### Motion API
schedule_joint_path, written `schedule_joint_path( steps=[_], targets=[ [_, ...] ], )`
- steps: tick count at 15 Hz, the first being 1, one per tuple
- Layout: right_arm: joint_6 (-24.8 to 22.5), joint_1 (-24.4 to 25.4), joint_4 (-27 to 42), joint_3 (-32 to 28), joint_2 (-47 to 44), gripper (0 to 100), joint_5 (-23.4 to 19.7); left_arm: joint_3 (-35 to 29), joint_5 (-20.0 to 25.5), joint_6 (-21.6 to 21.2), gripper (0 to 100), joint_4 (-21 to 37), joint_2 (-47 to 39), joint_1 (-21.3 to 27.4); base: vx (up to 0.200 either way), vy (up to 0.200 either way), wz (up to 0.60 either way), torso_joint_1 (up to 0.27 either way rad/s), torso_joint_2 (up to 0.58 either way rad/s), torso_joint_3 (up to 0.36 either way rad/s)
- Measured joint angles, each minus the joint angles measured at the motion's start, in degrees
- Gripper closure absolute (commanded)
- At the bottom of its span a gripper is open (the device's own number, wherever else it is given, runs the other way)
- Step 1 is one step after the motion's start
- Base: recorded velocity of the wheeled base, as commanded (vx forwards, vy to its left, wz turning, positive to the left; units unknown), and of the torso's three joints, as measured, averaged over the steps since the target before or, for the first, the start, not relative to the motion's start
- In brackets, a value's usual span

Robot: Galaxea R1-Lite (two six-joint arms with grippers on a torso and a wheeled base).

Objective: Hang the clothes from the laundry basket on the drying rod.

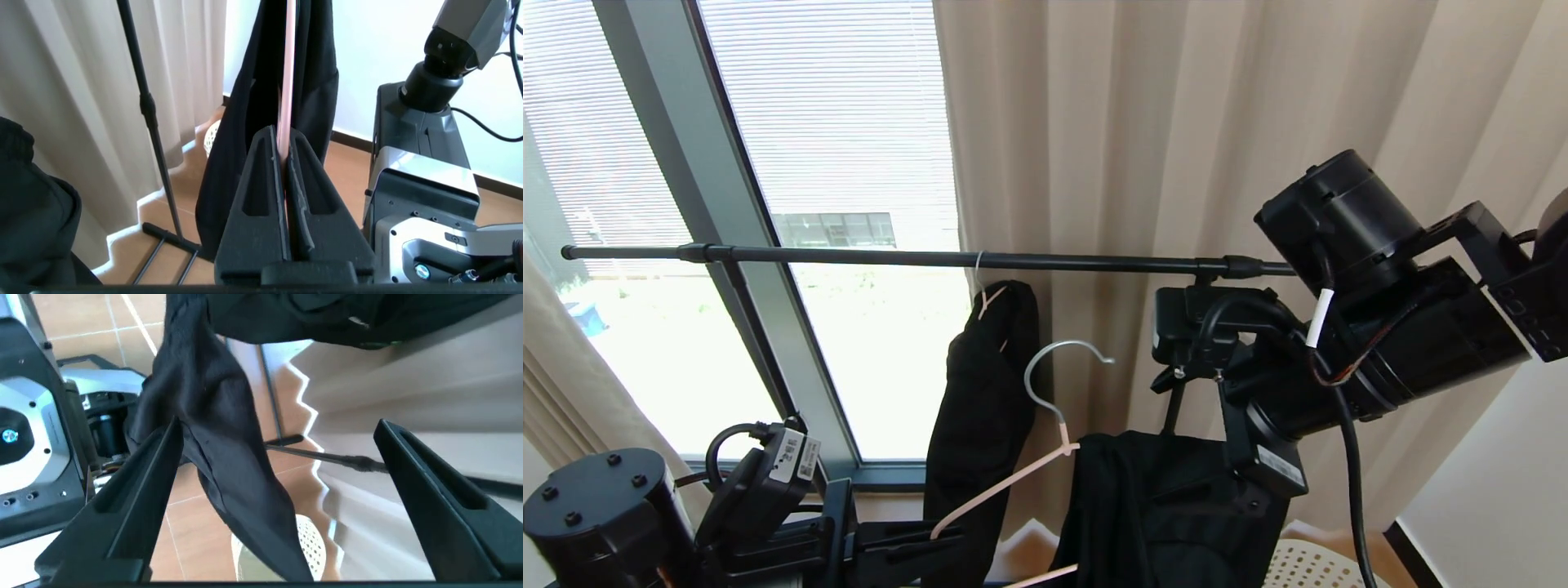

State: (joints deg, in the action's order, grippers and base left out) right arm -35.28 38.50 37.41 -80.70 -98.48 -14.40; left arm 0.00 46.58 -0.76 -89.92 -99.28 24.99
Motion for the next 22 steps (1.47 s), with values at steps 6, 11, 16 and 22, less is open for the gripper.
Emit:
schedule_joint_path(
  steps=[6, 11, 16, 22],
  targets=[
    [-6.81, -3.33, 0.27, 1.29, -1.72, 0, -5.11, 0.00, 0.17, -0.04, 100, -0.02, 0.35, 0.12, 0.000, 0.000, 0.00, 0.000, 0.00, 0.000],
    [-6.97, -3.36, -0.24, 1.22, -4.30, 0, -9.02, 0.00, 0.27, -0.02, 100, -0.02, 0.39, 0.39, 0.000, 0.000, 0.00, 0.000, 0.00, 0.000],
    [-6.73, -3.36, -0.30, 1.18, -5.16, 100, -9.55, 0.00, 0.27, -0.02, 100, -0.02, 0.39, 0.39, 0.000, 0.000, 0.00, 0.000, 0.00, 0.000],
    [-6.68, -3.36, 0.24, 1.35, -3.38, 100, -10.81, 0.00, 0.24, 0.05, 0, -0.13, 0.33, 0.02, 0.000, 0.000, 0.00, 0.000, 0.00, 0.000]
  ],
)
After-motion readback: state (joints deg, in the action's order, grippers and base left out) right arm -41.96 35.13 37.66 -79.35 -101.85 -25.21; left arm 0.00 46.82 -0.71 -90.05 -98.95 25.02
